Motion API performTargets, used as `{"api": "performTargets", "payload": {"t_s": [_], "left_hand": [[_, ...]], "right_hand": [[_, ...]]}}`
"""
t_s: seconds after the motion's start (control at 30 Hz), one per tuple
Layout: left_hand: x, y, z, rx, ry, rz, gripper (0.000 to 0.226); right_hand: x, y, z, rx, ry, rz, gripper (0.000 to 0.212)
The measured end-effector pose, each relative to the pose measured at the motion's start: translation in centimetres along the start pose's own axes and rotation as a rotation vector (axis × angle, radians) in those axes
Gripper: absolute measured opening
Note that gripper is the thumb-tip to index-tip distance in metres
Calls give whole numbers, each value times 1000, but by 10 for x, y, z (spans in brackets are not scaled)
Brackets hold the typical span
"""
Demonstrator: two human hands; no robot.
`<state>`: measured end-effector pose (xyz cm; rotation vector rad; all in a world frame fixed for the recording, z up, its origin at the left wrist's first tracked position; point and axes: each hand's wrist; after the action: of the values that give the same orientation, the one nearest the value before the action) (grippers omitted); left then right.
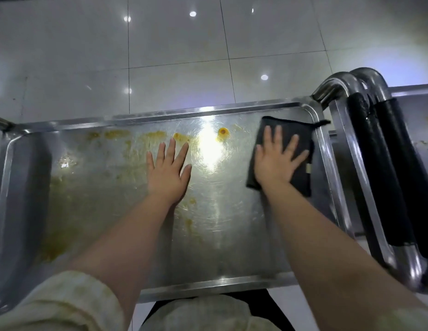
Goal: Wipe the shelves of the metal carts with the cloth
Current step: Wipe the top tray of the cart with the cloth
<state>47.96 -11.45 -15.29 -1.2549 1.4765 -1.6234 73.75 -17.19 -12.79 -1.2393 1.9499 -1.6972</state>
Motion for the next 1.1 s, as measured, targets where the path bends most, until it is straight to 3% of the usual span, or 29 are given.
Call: {"api": "performTargets", "payload": {"t_s": [0.1, 0.2, 0.3, 0.5, 0.63, 0.73, 0.87, 0.93, 1.03, 1.1], "left_hand": [[-1, 2, 0, 22, 1, 33, 54], [-1, 3, 0, 25, -12, 30, 57], [-1, 1, 1, 36, -22, 21, 59], [0, 5, 0, 31, -15, 19, 62], [-1, 6, -1, 42, -12, 35, 61], [-2, 6, -2, 35, -12, 31, 61], [-2, 6, -2, 44, -19, 43, 62], [-1, 4, -2, 38, -22, 40, 65], [-1, 2, -1, 20, -19, 24, 64], [-2, 2, 0, 20, -19, 9, 63]], "right_hand": [[26, 31, -69, 86, -347, -113, 58], [38, 40, -87, 183, -642, -245, 57], [8, 26, -56, 138, -547, -158, 57], [-65, -36, 51, 31, -18, 16, 58], [-70, -34, 38, 5, 110, 58, 58], [-55, -7, -23, 1, -6, 31, 59], [2, 39, -108, 131, -474, -157, 58], [22, 48, -123, 169, -612, -242, 56], [3, 37, -103, 142, -597, -227, 56], [-23, 18, -69, 121, -466, -167, 57]]}}
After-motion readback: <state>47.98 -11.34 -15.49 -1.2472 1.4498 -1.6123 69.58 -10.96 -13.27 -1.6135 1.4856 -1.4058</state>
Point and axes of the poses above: each hand's wrist, its own x-axis away from the middle knuckle, its own y-axis out of the palm, z = x × y, and after that the axes turned 11 degrees about -x, right-handed
